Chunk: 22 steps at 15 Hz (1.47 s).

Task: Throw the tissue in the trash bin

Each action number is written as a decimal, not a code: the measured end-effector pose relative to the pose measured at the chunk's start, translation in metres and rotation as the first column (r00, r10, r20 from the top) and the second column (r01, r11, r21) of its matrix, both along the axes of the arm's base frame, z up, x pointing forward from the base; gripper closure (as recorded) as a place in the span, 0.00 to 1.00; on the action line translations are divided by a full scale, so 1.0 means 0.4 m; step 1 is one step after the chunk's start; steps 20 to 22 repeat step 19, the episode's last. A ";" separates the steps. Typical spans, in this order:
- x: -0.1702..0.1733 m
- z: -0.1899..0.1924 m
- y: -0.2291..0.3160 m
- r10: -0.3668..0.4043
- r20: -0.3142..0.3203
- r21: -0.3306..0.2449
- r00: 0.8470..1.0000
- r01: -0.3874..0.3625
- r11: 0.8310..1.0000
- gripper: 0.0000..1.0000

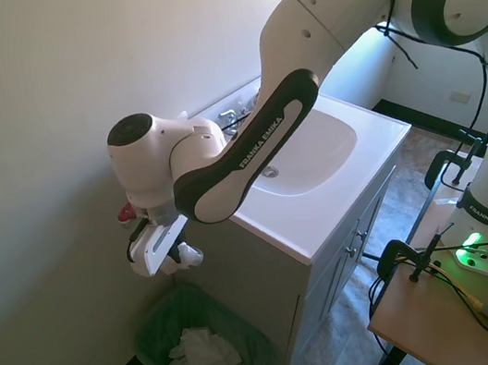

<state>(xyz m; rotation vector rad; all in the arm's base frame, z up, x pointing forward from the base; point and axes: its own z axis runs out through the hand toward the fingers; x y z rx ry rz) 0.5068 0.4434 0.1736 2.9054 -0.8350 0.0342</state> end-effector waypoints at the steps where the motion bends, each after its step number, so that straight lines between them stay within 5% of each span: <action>1: 0.007 -0.006 -0.001 -0.004 -0.004 -0.003 1.000 0.004 1.000 0.00; 11: 0.014 -0.005 -0.007 -0.008 -0.015 -0.044 1.000 0.007 0.999 0.00; 19: 0.020 0.249 -0.021 -0.069 0.110 0.010 0.992 0.068 0.998 0.00; 22: 0.020 0.249 -0.021 -0.069 0.110 0.010 0.992 0.068 0.998 0.00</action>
